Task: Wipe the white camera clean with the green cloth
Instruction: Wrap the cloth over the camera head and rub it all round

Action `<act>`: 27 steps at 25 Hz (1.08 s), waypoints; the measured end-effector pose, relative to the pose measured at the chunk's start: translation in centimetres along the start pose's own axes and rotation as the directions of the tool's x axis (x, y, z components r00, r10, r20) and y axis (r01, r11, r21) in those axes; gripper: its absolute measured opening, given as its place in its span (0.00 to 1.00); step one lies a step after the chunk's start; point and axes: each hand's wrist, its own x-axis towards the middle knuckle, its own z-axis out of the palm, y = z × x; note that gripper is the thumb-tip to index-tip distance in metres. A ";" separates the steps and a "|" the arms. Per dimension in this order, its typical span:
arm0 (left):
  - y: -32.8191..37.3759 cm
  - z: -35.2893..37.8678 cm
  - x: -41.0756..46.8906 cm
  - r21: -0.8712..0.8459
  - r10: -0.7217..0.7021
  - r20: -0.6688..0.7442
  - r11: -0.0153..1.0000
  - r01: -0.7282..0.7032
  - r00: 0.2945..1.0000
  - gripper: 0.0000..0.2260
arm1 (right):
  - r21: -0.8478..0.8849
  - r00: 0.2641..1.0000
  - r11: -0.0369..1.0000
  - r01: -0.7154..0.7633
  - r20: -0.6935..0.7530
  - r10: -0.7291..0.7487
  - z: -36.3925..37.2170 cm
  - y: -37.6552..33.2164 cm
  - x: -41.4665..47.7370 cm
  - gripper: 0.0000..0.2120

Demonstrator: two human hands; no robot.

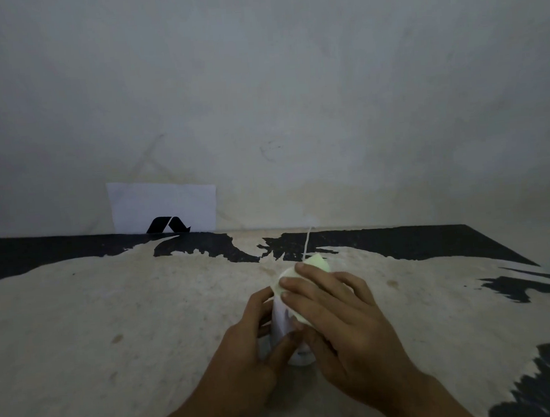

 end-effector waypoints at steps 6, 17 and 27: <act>0.2 -0.1 -0.4 -0.053 0.041 -0.002 0.998 -0.041 0.999 0.24 | 0.342 0.870 0.829 -0.442 -0.061 0.489 0.8 0.2 -0.3 0.20; 1.3 0.0 -0.3 0.133 -0.029 -0.069 0.990 0.038 0.997 0.18 | -0.056 0.991 0.995 -0.087 0.101 0.092 0.3 -1.6 1.1 0.16; -0.6 1.1 0.2 0.065 -0.088 -0.079 0.994 0.093 0.993 0.22 | 0.055 0.956 0.957 -0.285 -0.060 0.288 1.4 -1.0 1.2 0.26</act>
